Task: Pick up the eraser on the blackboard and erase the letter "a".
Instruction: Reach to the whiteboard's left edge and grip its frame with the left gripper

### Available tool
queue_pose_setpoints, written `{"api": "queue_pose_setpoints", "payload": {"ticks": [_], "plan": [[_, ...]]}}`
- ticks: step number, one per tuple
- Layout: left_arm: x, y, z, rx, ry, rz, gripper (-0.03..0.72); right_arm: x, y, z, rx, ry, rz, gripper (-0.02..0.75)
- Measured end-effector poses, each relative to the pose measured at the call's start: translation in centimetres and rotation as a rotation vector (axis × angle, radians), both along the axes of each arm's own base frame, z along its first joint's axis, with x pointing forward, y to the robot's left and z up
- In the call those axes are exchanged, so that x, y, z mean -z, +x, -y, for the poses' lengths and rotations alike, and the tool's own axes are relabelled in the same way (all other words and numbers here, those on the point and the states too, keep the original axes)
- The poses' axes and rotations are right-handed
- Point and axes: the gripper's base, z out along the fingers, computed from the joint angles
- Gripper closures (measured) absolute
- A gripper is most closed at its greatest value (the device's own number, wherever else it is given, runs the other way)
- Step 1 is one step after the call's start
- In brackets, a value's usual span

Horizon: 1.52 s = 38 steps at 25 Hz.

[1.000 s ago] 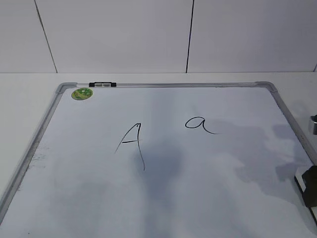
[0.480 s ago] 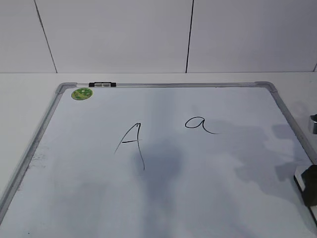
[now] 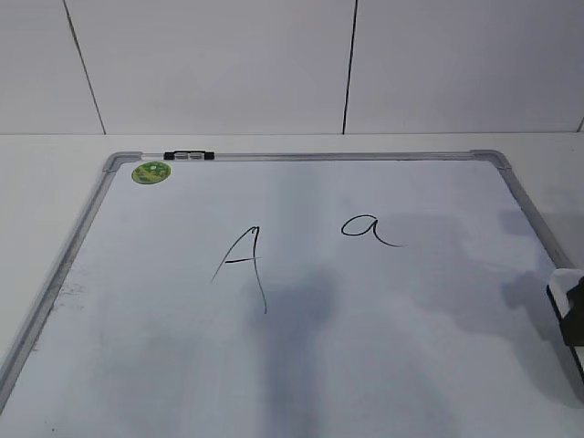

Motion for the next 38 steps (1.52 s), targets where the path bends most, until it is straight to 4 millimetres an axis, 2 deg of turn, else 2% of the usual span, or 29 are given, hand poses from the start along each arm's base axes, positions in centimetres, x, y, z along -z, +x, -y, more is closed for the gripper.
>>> {"api": "queue_pose_setpoints", "payload": {"ticks": [10, 18, 38], "plan": [[0.0, 0.0, 0.0, 0.0, 0.0, 0.0, 0.444, -3.9, -3.8, -0.3, 0.012, 0.043, 0.023, 0.192], [0.0, 0.0, 0.0, 0.0, 0.0, 0.0, 0.443, -5.9, -6.2, -0.3, 0.007, 0.048, 0.067, 0.192], [-0.4, 0.0, 0.0, -0.002, -0.005, 0.031, 0.443, -6.3, -7.3, -0.3, 0.004, 0.05, 0.037, 0.192]]}}
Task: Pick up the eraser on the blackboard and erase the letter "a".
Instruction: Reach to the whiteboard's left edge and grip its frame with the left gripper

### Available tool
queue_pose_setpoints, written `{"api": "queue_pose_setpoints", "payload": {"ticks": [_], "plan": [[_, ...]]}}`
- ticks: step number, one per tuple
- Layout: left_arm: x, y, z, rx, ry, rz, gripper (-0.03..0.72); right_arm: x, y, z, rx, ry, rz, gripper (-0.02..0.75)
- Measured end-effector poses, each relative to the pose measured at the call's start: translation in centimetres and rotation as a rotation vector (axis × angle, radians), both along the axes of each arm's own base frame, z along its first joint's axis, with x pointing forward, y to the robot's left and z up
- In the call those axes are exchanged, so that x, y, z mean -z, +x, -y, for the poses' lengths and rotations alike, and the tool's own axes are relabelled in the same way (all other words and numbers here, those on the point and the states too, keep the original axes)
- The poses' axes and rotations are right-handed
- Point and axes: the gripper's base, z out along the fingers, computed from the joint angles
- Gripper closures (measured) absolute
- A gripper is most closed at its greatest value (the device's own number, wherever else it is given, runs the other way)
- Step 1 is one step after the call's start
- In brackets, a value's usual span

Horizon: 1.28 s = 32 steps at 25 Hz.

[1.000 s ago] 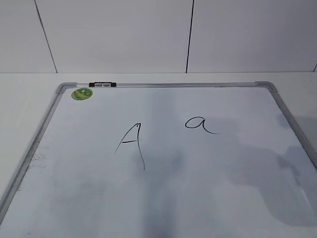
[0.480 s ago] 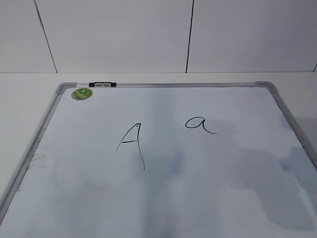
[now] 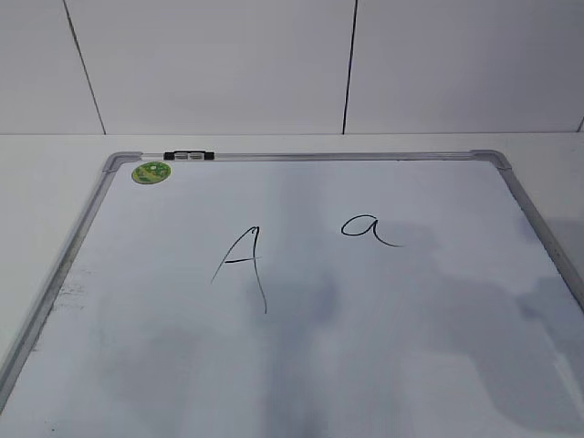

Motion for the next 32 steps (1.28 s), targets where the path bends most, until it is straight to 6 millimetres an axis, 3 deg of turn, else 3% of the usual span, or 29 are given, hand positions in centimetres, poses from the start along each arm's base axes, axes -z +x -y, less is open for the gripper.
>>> {"api": "queue_pose_setpoints", "payload": {"ticks": [8, 17, 23, 32], "plan": [[-2.9, 0.4, 0.1, -0.006, -0.042, 0.153, 0.409, 0.0, 0.0, 0.0, 0.0, 0.002, 0.0, 0.192], [-4.4, 6.3, 0.6, 0.008, -0.142, -0.041, 0.378, 0.0, 0.0, 0.0, 0.0, 0.002, -0.003, 0.192], [-2.7, 11.2, 0.5, -0.01, -0.153, -0.272, 0.378, 0.0, 0.0, 0.0, 0.0, 0.002, -0.003, 0.193], [2.0, 17.3, 0.3, -0.034, -0.144, -0.583, 0.377, 0.0, 0.0, 0.0, 0.0, 0.002, -0.003, 0.193]]}}
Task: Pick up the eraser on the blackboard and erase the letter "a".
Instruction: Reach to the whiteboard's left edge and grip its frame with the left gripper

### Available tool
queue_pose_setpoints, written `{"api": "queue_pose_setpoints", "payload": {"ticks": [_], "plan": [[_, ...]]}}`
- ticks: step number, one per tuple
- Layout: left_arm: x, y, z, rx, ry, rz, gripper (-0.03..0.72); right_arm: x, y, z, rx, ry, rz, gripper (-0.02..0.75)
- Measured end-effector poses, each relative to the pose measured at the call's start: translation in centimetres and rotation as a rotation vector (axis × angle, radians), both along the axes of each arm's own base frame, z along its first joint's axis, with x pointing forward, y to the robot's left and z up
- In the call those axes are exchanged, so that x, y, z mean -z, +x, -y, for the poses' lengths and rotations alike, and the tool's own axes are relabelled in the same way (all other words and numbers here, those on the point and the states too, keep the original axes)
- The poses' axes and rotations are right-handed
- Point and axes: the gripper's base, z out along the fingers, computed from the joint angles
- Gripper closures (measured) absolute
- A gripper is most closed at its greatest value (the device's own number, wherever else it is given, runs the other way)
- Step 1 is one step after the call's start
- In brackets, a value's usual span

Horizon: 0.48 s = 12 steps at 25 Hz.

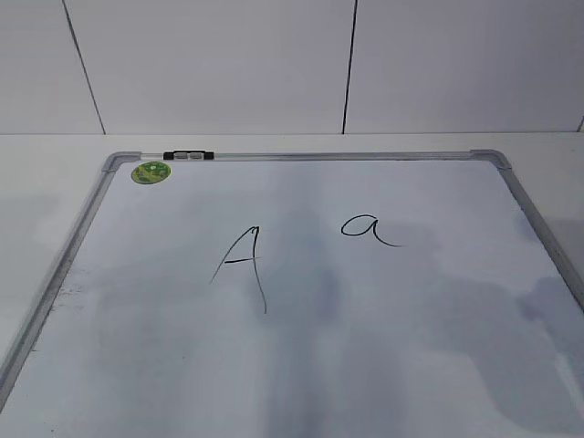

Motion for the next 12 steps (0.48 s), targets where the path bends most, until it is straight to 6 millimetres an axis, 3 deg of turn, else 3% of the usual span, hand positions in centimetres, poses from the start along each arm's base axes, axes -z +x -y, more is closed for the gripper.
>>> {"api": "queue_pose_setpoints", "payload": {"ticks": [7, 12], "plan": [[3.3, 3.2, 0.0, 0.019, 0.003, -0.106, 0.376, 0.0, 0.0, 0.0, 0.0, 0.0, 0.003, 0.193], [4.0, 5.0, 0.0, 0.036, 0.011, -0.118, 0.376, 0.0, 0.0, 0.0, 0.0, 0.0, 0.006, 0.193]]}}
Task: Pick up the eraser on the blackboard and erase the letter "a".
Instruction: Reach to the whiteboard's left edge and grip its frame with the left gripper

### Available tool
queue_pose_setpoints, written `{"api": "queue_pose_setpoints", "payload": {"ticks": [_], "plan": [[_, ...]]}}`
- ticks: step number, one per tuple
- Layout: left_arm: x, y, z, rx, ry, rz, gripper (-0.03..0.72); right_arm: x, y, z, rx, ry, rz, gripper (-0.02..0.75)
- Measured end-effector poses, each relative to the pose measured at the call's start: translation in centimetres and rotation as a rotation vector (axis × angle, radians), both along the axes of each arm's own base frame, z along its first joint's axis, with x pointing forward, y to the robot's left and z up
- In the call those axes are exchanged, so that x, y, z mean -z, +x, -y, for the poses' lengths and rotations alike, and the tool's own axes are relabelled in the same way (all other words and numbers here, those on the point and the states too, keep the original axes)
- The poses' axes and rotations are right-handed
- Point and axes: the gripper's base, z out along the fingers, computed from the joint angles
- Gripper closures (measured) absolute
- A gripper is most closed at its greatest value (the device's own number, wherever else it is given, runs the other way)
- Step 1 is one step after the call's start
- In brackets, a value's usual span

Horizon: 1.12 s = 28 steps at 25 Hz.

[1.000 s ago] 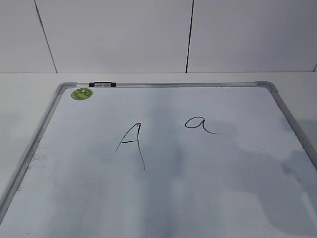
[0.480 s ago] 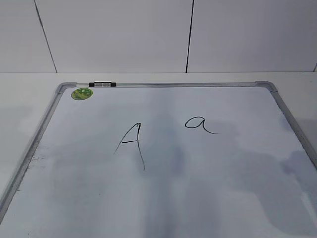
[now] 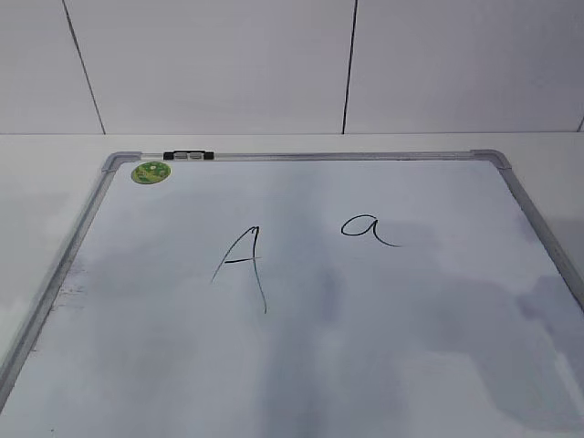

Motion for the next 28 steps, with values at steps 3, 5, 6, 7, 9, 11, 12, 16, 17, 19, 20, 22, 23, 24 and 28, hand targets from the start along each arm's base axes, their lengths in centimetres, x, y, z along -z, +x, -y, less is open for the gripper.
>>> {"api": "queue_pose_setpoints", "payload": {"ticks": [3, 5, 6, 7, 9, 11, 12, 16, 17, 19, 20, 22, 23, 24, 28], "plan": [[-0.3, 1.7, 0.0, 0.013, 0.005, 0.005, 0.376, 0.0, 0.1, 0.0, 0.0, 0.0, 0.007, 0.193], [-0.6, 2.8, 0.0, 0.022, 0.001, -0.002, 0.376, 0.0, 0.1, 0.0, 0.001, 0.0, 0.013, 0.193], [-0.7, 3.4, 0.1, 0.028, -0.003, -0.015, 0.376, 0.0, 0.1, 0.0, 0.001, 0.0, 0.013, 0.193], [-0.7, 3.9, 0.1, 0.035, -0.005, -0.027, 0.376, 0.0, 0.1, 0.0, 0.001, 0.0, 0.013, 0.193], [-0.7, 5.0, 0.2, 0.047, -0.013, -0.059, 0.376, -0.1, 0.2, 0.0, 0.001, 0.0, 0.018, 0.193], [-0.3, 6.0, 0.2, 0.059, -0.019, -0.095, 0.376, -0.1, 0.2, 0.0, 0.001, 0.0, 0.021, 0.193], [-0.1, 6.4, 0.3, 0.065, -0.022, -0.114, 0.376, -0.1, 0.2, 0.0, 0.001, 0.0, 0.021, 0.193], [1.1, 7.8, 0.3, 0.073, -0.029, -0.171, 0.376, -0.1, 0.2, 0.0, 0.001, 0.0, 0.021, 0.193], [1.5, 8.1, 0.3, 0.074, -0.03, -0.184, 0.376, -0.1, 0.2, 0.0, 0.001, 0.0, 0.021, 0.193], [2.3, 8.5, 0.3, 0.078, -0.03, -0.208, 0.376, -0.1, 0.2, 0.0, 0.001, 0.0, 0.021, 0.193], [2.6, 8.6, 0.3, 0.082, -0.029, -0.217, 0.376, -0.1, 0.2, 0.0, 0.002, 0.0, 0.023, 0.193], [3.4, 8.9, 0.3, 0.098, -0.027, -0.24, 0.376, -0.1, 0.3, 0.0, 0.002, 0.0, 0.03, 0.193], [3.7, 8.9, 0.3, 0.102, -0.026, -0.249, 0.376, -0.1, 0.3, 0.0, 0.002, 0.0, 0.032, 0.193], [4.1, 9.0, 0.3, 0.103, -0.026, -0.257, 0.376, -0.1, 0.3, 0.0, 0.003, 0.0, 0.036, 0.193], [4.7, 9.3, 0.2, 0.098, -0.02, -0.256, 0.384, -0.1, 0.3, 0.0, 0.003, 0.0, 0.041, 0.193]]}}
